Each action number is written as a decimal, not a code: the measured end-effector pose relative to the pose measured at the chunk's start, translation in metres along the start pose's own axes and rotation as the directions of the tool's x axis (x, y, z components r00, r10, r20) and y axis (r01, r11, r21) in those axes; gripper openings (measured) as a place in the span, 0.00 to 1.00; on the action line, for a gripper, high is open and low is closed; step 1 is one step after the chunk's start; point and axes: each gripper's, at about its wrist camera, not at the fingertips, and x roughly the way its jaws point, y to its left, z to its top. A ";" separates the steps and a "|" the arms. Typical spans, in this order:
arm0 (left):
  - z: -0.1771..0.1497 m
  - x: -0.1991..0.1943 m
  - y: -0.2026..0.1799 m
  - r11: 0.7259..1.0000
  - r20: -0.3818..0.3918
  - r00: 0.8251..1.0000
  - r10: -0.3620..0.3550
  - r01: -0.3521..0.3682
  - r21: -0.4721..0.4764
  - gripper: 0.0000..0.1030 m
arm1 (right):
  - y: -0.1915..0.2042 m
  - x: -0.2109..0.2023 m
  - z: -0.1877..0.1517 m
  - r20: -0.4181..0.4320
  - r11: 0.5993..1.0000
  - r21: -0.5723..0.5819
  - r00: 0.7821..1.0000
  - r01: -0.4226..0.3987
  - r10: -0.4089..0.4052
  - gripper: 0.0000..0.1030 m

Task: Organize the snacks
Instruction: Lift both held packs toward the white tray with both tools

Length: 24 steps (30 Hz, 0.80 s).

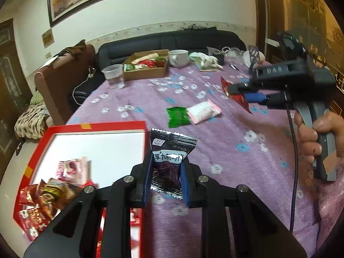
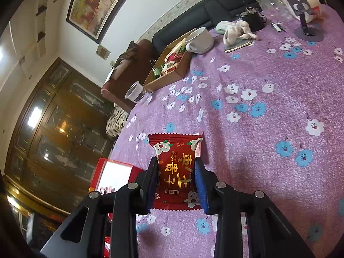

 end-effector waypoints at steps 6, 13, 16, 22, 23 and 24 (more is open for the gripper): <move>0.000 -0.009 0.021 0.999 0.028 0.999 0.041 -0.041 -0.017 0.20 | 0.009 0.011 -0.009 -0.025 0.999 -0.044 0.999 0.029 -0.030 0.32; -0.005 -0.011 0.042 0.997 0.033 0.997 0.071 -0.070 -0.045 0.20 | 0.012 0.022 -0.017 -0.048 0.995 -0.073 0.996 0.066 -0.070 0.32; -0.008 -0.011 0.050 0.996 0.029 0.997 0.078 -0.076 -0.056 0.20 | 0.010 0.023 -0.018 -0.050 0.994 -0.073 0.995 0.078 -0.082 0.32; -0.017 -0.016 0.066 0.992 0.026 0.995 0.101 -0.099 -0.076 0.20 | 0.008 0.023 -0.019 -0.046 0.993 -0.073 0.994 0.093 -0.097 0.32; -0.018 -0.017 0.068 0.992 0.026 0.994 0.104 -0.101 -0.080 0.20 | 0.007 0.024 -0.019 -0.046 0.993 -0.072 0.994 0.097 -0.100 0.32; -0.019 -0.017 0.070 0.991 0.025 0.994 0.106 -0.103 -0.084 0.20 | 0.007 0.024 -0.019 -0.047 0.992 -0.072 0.994 0.099 -0.102 0.32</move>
